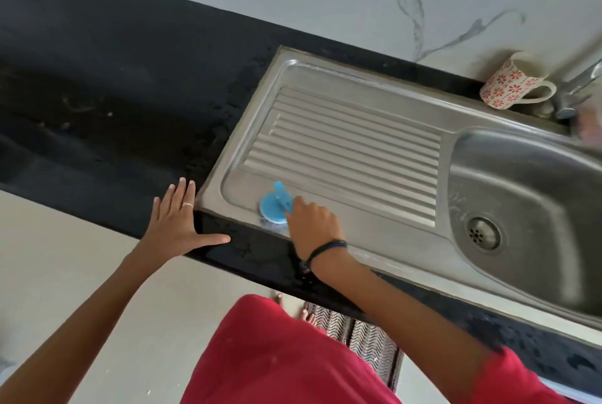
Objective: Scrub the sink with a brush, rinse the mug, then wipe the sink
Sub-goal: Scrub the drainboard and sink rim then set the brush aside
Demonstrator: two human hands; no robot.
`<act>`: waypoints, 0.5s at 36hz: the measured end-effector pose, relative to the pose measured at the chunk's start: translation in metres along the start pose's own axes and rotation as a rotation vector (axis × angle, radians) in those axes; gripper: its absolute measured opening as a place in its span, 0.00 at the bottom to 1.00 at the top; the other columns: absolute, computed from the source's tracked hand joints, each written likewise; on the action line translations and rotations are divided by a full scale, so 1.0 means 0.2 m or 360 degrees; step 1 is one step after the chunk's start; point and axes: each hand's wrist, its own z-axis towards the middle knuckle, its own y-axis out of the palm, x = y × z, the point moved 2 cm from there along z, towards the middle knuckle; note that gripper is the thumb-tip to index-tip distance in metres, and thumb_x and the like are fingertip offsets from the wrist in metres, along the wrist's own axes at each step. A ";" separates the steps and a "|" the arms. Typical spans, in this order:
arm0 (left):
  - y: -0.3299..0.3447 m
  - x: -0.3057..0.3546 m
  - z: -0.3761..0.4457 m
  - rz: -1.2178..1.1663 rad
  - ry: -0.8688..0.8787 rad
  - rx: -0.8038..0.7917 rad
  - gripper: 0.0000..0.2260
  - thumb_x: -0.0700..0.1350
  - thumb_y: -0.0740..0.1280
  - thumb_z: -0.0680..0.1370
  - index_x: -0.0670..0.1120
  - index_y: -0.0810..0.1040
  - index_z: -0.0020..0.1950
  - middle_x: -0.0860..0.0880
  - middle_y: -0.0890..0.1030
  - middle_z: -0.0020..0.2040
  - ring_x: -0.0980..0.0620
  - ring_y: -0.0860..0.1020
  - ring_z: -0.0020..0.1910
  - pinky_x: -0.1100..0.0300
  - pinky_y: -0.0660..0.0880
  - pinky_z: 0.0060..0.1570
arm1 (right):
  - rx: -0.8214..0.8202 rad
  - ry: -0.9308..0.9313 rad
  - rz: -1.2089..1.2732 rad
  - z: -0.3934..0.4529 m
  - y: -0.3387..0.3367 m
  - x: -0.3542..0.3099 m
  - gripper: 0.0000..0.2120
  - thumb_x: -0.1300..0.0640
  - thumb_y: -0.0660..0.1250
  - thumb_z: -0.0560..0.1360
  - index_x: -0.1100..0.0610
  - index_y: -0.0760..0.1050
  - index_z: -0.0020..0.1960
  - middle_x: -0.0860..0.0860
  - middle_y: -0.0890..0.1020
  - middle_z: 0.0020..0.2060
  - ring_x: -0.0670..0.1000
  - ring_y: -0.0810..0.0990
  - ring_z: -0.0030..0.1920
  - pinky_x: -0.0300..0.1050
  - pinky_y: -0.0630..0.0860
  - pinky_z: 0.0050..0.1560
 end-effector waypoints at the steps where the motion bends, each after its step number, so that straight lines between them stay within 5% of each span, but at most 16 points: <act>1: 0.00 -0.01 0.00 0.0013 0.0006 -0.0011 0.56 0.68 0.69 0.65 0.44 0.40 0.77 0.46 0.40 0.77 0.46 0.40 0.76 0.46 0.40 0.72 | -0.0006 0.0043 -0.0021 -0.03 -0.01 0.05 0.12 0.56 0.51 0.82 0.60 0.67 0.61 0.56 0.79 0.55 0.58 0.79 0.55 0.49 0.74 0.49; 5: -0.02 -0.03 0.01 0.0052 0.0050 -0.0041 0.55 0.68 0.70 0.64 0.45 0.40 0.77 0.48 0.39 0.77 0.47 0.39 0.76 0.46 0.38 0.72 | -0.0001 0.0118 -0.0104 -0.10 -0.02 0.11 0.12 0.56 0.51 0.82 0.59 0.67 0.61 0.54 0.79 0.52 0.55 0.79 0.52 0.43 0.69 0.41; 18: -0.20 -0.12 0.29 0.0426 0.0491 -0.0278 0.56 0.69 0.68 0.65 0.46 0.34 0.76 0.49 0.32 0.75 0.49 0.33 0.74 0.45 0.32 0.70 | 0.0077 0.0281 0.0241 0.28 0.04 -0.43 0.12 0.57 0.52 0.82 0.61 0.67 0.60 0.57 0.79 0.53 0.57 0.79 0.53 0.47 0.75 0.47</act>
